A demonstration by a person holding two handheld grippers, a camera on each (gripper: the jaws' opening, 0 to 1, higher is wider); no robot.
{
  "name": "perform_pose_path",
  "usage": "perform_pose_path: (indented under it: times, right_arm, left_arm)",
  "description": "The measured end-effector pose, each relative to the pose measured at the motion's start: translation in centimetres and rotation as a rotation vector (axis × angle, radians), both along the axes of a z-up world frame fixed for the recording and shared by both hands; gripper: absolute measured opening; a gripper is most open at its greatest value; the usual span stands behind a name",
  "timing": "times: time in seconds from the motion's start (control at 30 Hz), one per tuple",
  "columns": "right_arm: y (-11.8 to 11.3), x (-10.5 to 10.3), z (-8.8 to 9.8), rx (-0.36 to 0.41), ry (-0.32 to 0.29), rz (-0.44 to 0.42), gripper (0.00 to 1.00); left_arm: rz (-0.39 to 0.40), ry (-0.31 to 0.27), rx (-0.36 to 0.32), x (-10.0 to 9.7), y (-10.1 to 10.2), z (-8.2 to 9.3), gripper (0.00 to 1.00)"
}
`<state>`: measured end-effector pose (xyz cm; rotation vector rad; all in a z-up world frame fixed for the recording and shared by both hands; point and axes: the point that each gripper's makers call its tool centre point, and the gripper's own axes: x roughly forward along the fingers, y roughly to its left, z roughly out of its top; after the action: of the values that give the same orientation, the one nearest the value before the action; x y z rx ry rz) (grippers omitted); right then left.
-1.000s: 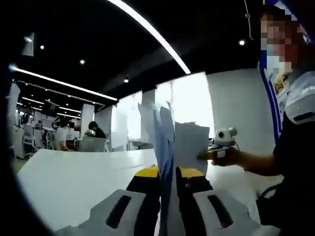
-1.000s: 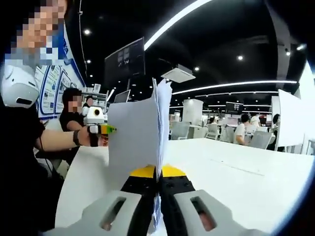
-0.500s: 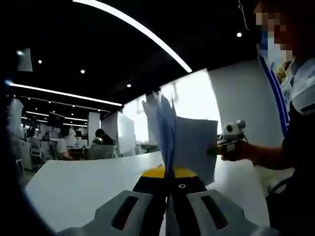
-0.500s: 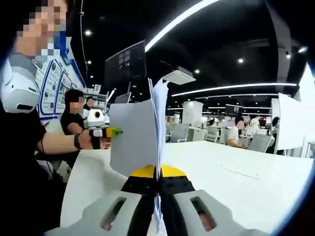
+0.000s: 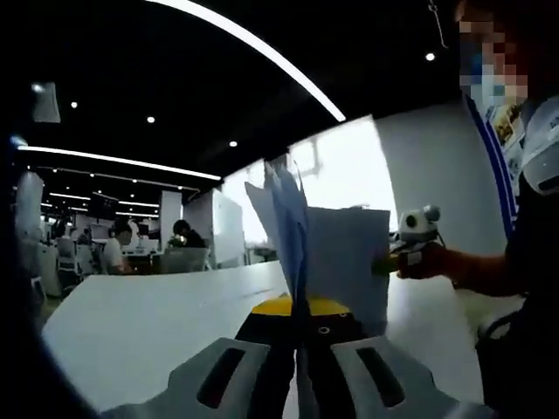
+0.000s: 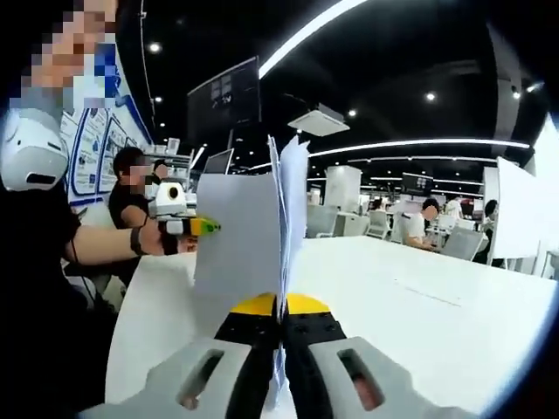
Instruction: Organize the stack of printing papers by aligning and flattening the scattered papers on the table
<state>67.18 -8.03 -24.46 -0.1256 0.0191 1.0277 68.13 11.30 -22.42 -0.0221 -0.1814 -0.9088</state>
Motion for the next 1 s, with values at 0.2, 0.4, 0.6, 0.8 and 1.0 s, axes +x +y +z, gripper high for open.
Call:
perform_pose_path:
  times: [0.2,0.4,0.6,0.8,1.0]
  right_arm:
    - [0.4,-1.0,1.2,-0.054,-0.041,0.004,0.0]
    - [0.3,-1.9,2.2,-0.015,0.076,-0.005,0.0]
    - [0.0,-2.8,2.6,0.011,0.2,-0.028,0.0]
    - [-0.7,-3.3,3.2,0.132,0.437,-0.02,0.0]
    - [-1.3,-3.3,2.8,0.219,0.596,0.008,0.0]
  left_arm:
    - [0.022,-0.019,0.051,-0.6,0.1,1.3,0.06]
    - [-0.001,0.077,0.016,-0.8,0.1,2.4,0.06]
    - [-0.044,0.231,-0.038,-1.0,-0.2,2.7,0.06]
    - [-0.097,0.386,-0.088,-1.3,-1.0,3.5,0.06]
    - [-0.142,0.586,-0.164,-0.9,-1.7,2.9,0.06]
